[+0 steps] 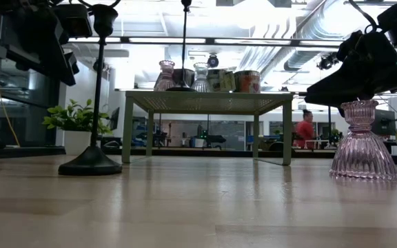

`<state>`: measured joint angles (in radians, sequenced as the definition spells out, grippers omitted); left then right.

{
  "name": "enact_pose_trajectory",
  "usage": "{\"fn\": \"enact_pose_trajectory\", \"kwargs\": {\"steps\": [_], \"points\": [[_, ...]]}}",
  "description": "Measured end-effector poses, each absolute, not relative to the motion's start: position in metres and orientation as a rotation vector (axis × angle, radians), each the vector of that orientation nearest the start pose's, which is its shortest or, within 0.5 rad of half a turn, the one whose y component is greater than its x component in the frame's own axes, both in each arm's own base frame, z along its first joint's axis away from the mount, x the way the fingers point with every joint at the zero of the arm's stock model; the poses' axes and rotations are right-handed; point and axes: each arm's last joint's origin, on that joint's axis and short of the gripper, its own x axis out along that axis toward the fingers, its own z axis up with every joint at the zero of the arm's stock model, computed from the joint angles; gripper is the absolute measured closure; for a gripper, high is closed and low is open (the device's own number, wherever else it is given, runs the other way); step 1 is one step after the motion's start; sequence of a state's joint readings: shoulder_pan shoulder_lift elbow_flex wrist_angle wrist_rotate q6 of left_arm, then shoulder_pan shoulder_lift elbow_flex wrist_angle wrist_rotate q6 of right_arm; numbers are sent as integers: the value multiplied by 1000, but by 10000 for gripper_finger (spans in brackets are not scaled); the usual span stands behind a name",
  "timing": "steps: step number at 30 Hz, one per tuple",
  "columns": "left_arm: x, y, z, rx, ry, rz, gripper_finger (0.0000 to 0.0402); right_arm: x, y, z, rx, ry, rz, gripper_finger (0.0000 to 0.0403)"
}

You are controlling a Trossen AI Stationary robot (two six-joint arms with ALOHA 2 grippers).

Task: Pick & Place candle stick holders
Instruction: Put the pink candle holder on the shelf

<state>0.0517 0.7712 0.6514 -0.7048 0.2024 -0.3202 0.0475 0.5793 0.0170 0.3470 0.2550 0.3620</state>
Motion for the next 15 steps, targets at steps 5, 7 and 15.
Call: {"fn": "enact_pose_trajectory", "kwargs": {"steps": [5, 7, 15], "points": [[146, 2, 247, -419, 837, -4, 224, 132, -1, 148, 327, 173, -243, 255], [146, 2, 247, -431, 838, -2, 224, 132, -1, 148, 332, 173, -243, 255], [151, 1, 252, -420, 770, -34, 224, 132, 0, 148, 430, 170, -199, 255]]}}
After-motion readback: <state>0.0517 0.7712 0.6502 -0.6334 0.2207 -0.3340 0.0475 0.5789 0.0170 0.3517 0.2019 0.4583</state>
